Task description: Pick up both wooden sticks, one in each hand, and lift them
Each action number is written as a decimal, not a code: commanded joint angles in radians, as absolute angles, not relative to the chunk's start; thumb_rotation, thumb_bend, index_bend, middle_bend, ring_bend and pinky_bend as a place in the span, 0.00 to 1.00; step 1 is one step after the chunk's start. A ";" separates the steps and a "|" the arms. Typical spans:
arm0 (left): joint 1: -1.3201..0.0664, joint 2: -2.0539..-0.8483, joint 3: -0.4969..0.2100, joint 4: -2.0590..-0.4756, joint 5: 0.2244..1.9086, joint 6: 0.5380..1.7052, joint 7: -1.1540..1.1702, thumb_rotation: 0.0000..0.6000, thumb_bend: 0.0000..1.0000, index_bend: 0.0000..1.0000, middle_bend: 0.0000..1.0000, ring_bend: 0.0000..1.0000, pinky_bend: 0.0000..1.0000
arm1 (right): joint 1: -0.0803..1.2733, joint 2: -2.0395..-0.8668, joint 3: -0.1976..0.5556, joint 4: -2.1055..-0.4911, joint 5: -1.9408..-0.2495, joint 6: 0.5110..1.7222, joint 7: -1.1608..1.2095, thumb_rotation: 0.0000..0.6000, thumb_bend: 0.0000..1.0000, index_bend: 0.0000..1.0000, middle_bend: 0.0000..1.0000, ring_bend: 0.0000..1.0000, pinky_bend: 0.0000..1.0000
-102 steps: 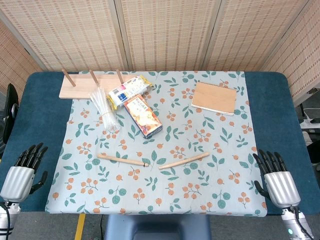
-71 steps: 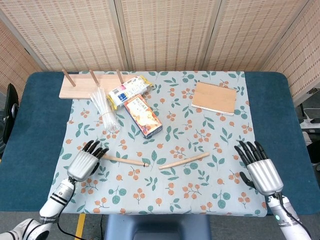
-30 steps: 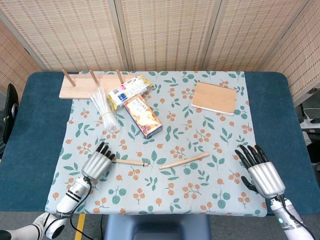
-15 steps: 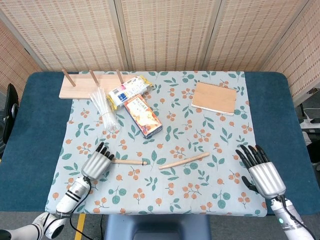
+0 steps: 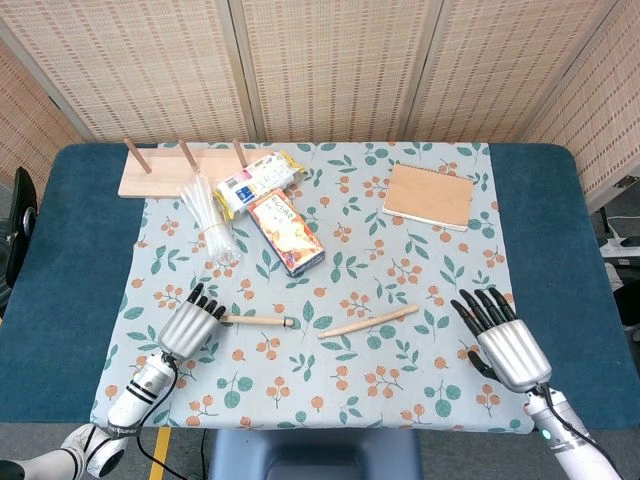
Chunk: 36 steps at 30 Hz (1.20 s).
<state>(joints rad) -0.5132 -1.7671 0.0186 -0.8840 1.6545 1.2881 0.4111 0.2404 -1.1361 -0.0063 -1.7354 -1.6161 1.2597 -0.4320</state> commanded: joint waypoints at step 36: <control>-0.432 -1.711 0.013 -0.786 1.665 1.477 0.139 1.00 0.52 0.90 0.94 0.59 0.27 | 0.555 -1.653 0.086 -1.281 -1.454 0.968 -0.604 1.00 0.30 0.40 0.39 0.07 0.02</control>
<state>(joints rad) -0.4314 -1.7114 0.0132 -0.7852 1.6643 1.4771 0.1384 0.5527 -1.6492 0.0870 -1.2854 -1.4549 0.9650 -0.6029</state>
